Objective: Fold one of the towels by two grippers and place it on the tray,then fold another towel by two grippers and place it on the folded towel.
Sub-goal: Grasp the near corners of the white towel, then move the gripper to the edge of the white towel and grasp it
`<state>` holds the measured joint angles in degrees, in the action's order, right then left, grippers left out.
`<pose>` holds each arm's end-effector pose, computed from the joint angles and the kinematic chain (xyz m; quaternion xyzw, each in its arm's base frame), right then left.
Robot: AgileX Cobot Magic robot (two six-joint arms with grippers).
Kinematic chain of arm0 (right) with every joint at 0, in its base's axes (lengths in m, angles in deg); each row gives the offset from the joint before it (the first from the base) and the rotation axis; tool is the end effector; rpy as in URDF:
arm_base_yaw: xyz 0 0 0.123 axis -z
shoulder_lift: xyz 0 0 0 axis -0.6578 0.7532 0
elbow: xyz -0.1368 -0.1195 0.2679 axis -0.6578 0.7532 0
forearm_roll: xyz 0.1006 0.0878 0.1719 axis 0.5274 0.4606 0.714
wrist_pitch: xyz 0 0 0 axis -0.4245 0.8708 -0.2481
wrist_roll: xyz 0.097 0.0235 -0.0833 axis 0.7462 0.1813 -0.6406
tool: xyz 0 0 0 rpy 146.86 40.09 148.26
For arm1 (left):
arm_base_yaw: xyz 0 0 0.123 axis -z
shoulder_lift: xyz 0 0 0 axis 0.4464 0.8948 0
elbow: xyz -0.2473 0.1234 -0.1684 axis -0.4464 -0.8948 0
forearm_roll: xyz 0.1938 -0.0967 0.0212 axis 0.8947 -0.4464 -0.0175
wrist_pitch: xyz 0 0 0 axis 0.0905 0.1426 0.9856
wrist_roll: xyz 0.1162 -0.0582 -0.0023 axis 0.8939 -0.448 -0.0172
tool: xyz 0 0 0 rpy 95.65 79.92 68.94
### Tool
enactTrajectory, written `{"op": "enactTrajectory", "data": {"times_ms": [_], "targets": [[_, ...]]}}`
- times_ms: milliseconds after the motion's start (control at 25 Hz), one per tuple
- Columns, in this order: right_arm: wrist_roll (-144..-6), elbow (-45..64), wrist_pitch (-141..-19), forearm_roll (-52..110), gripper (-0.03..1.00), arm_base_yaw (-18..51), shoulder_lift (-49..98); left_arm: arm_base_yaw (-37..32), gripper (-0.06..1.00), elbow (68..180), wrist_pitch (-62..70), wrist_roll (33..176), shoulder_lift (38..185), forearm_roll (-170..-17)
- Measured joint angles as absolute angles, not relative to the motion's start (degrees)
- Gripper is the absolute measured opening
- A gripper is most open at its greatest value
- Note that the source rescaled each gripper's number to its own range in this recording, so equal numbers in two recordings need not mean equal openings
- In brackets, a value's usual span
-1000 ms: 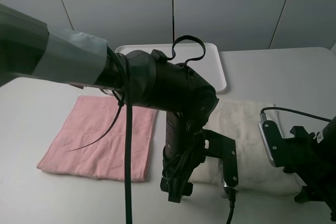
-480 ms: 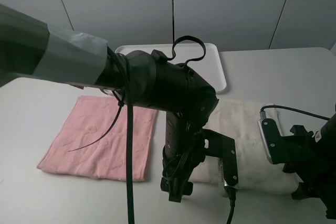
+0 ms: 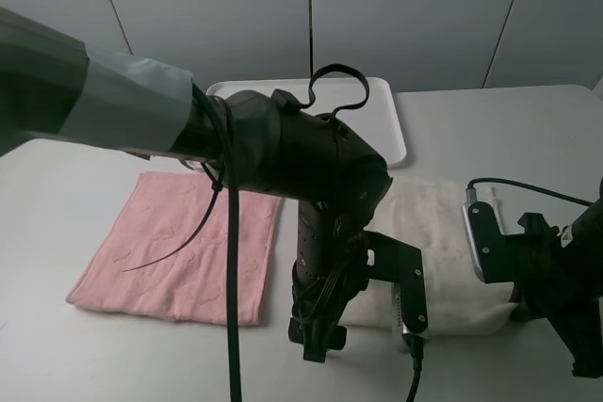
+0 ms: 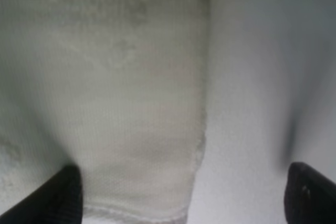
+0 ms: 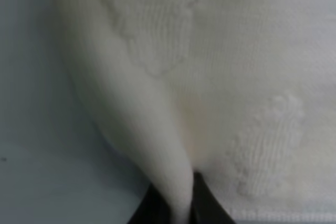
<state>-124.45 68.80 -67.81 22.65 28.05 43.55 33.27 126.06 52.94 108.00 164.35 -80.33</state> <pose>0.1613 0.0390 0.1236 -0.6685 0.7434 -0.0039 0.0194 0.2007 -0.3448 0.1123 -0.7517 -0.6593 -0.0035 0.0183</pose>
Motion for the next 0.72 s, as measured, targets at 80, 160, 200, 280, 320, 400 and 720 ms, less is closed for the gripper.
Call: {"op": "enactTrajectory", "data": {"times_ms": [80, 160, 200, 280, 320, 400, 720], "targets": [[-124.4, 68.8, -67.8, 22.6, 0.0, 28.1, 43.6, 33.3, 1.0, 126.1, 52.6, 108.0, 164.3, -80.3], [-124.3, 68.8, -67.8, 22.6, 0.0, 28.1, 43.6, 33.3, 1.0, 126.1, 51.9, 108.0, 164.3, -80.3], [-124.2, 68.8, -67.8, 22.6, 0.0, 28.1, 43.6, 33.3, 1.0, 126.1, 51.5, 108.0, 164.3, -80.3], [-123.8, 68.8, -67.8, 22.7, 0.0, 28.1, 43.6, 33.3, 1.0, 126.1, 50.8, 107.4, 164.3, -79.9], [-123.7, 68.8, -67.8, 22.7, 0.0, 28.1, 43.6, 33.3, 1.0, 126.1, 50.5, 106.9, 164.4, -79.8], [-123.6, 68.8, -67.8, 22.7, 0.0, 28.1, 43.6, 33.3, 1.0, 126.1, 50.2, 106.6, 164.4, -79.5], [-123.6, 68.8, -67.8, 22.8, 0.0, 28.1, 43.6, 33.3, 0.88, 126.1, 48.5, 103.1, 164.5, -76.3]]}}
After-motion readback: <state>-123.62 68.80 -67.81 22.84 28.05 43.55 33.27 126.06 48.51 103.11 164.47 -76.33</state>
